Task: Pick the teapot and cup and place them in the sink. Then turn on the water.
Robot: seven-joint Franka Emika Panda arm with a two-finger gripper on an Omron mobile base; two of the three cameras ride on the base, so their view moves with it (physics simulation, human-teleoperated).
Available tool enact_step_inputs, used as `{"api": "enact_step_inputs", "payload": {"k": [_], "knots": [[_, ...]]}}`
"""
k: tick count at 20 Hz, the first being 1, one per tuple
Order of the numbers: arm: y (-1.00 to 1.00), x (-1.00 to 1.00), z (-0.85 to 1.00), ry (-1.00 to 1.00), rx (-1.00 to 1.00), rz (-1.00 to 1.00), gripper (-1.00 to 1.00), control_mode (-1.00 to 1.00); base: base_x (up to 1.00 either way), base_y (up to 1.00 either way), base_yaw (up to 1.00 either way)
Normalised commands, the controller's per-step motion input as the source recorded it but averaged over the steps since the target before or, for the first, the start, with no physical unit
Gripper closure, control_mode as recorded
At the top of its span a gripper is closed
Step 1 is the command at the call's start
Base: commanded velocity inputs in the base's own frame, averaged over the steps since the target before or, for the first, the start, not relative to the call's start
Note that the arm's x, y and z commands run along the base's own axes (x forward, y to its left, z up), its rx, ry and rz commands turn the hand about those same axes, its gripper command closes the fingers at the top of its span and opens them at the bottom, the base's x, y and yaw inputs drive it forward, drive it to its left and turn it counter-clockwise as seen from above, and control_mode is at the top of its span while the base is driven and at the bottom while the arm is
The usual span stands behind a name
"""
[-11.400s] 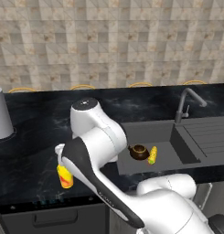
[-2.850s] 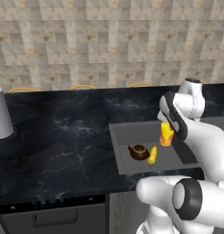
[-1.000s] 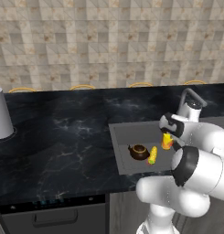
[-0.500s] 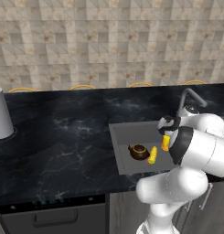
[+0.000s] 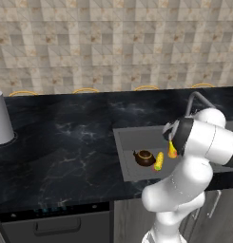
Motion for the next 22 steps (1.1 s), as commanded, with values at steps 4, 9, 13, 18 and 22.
{"api": "enact_step_inputs", "payload": {"k": [4, 9, 13, 18, 22], "knots": [[0.0, 0.16, -0.26, 0.0, 0.0, 0.0, 1.0, -1.0, 0.0, 0.0, 0.0], [0.0, 0.16, -0.26, 0.0, 0.0, 0.0, 1.0, -1.0, 0.0, 0.0, 0.0], [0.0, 0.13, -0.24, 0.0, 0.0, 0.0, 1.0, -1.0, 0.0, 0.0, 0.0], [0.0, 0.12, -0.24, 0.0, 0.0, 0.0, 1.0, -1.0, 0.0, 0.0, 0.0], [0.0, 0.1, -0.25, 0.0, 0.0, 0.0, 1.0, -1.0, 0.0, 0.0, 0.0]]}}
